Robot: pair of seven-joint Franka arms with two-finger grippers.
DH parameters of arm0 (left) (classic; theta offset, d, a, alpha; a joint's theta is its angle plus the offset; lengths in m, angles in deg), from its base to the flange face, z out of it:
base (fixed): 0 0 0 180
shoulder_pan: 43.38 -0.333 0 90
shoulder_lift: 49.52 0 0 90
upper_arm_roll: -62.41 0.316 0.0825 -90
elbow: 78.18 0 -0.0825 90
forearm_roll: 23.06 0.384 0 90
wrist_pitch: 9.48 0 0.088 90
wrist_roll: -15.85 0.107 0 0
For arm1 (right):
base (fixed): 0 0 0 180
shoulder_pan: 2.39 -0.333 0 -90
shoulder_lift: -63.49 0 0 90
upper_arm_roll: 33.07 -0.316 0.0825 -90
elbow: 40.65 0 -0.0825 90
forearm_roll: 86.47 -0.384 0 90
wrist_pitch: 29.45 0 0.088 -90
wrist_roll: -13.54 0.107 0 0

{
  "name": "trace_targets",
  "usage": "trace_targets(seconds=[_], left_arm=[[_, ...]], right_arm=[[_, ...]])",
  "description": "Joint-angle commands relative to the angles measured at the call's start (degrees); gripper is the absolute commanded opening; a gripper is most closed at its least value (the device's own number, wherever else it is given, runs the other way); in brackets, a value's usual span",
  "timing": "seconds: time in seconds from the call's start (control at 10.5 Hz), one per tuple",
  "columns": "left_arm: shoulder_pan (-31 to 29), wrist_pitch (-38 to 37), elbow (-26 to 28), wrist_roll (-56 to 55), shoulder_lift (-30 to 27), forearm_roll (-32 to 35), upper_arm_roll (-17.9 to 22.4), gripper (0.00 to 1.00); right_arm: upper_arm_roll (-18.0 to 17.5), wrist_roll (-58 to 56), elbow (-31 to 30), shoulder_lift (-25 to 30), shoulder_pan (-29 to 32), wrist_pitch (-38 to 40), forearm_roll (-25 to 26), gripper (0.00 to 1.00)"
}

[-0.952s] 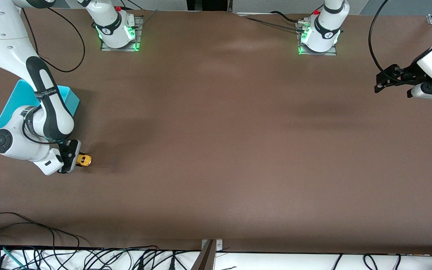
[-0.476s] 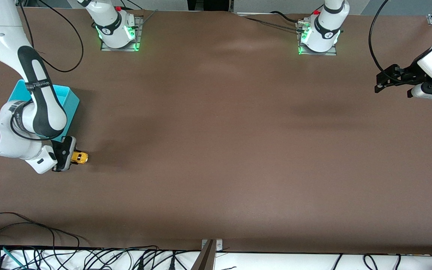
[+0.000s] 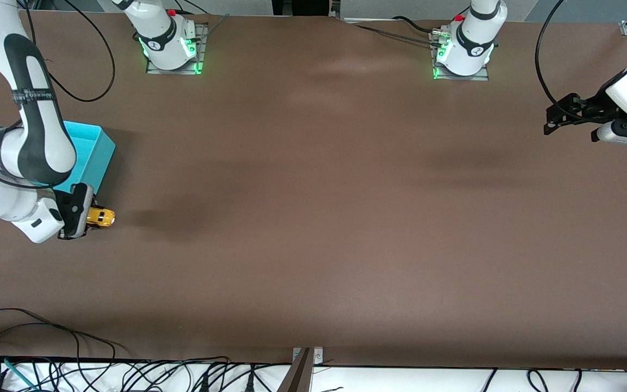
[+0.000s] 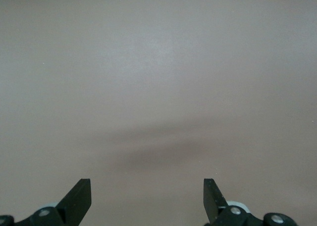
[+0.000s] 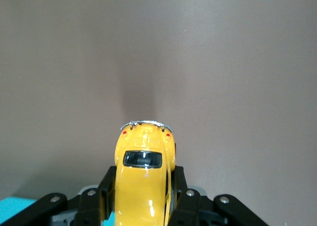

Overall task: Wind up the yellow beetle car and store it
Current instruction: 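Lift the car and move it over the cyan bin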

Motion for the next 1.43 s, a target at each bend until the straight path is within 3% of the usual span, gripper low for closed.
trace_targets(seconds=[0.0, 0.29, 0.76, 0.86, 1.33], left_arm=[[-0.51, -0.62, 0.12, 0.05, -0.44, -1.4, -0.13, 1.0], [-0.68, -0.62, 0.12, 0.05, -0.44, -1.4, -0.13, 1.0], [-0.59, -0.71, 0.12, 0.05, -0.44, -1.4, -0.13, 1.0], [-0.59, -0.71, 0.12, 0.05, -0.44, -1.4, -0.13, 1.0], [-0.59, -0.71, 0.12, 0.05, -0.44, -1.4, -0.13, 1.0]], right_arm=[[-0.23, -0.77, -1.37, 5.27, 1.59, 5.24, 3.63, 0.0], [-0.14, -4.35, -1.54, 7.92, 4.92, 10.08, 8.3, 0.0], [-0.14, -18.34, -8.12, 8.45, 15.82, 11.59, 8.92, 0.0], [-0.14, -18.96, -10.14, 9.14, 17.05, 10.37, 9.09, 0.0], [1.62, -19.93, -31.56, 20.37, 19.44, -7.62, 9.36, 0.0]])
